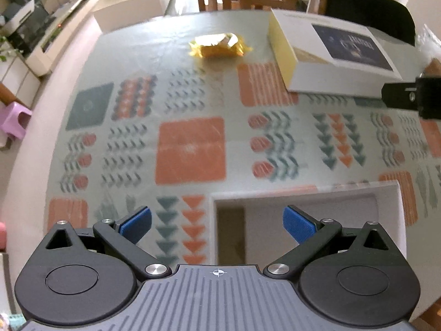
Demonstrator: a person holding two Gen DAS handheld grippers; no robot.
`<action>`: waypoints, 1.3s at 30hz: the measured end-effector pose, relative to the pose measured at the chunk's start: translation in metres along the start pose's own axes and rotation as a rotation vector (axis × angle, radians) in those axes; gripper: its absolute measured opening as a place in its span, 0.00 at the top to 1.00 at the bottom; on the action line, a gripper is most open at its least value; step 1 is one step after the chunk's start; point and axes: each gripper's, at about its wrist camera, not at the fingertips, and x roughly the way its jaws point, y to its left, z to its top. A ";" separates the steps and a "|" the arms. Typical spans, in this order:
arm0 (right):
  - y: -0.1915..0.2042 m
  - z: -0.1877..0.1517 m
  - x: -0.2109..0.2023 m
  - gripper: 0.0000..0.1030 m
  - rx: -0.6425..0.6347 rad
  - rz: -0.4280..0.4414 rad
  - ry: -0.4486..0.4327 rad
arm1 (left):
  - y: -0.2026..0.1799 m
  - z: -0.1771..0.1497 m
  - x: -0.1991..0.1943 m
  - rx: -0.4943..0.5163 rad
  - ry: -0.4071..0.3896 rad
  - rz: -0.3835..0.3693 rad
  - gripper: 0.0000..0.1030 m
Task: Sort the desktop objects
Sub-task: 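Lower the pack into the white box and open the left gripper, then move the right gripper to the cartoon-printed yellow snack pack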
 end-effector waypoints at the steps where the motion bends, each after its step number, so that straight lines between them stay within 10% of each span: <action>1: 0.005 0.005 0.004 0.00 -0.008 -0.003 -0.001 | 0.005 0.006 0.001 0.003 -0.007 0.003 0.00; 29: 0.100 0.111 0.139 0.00 -0.075 0.086 0.011 | 0.106 0.140 0.103 0.002 0.009 0.001 0.00; 34: 0.098 0.133 0.171 0.00 0.057 0.273 0.063 | 0.115 0.154 0.122 0.025 0.009 0.008 0.00; 39: 0.110 0.150 0.200 0.00 0.038 0.259 0.099 | 0.123 0.165 0.135 0.044 0.010 0.006 0.00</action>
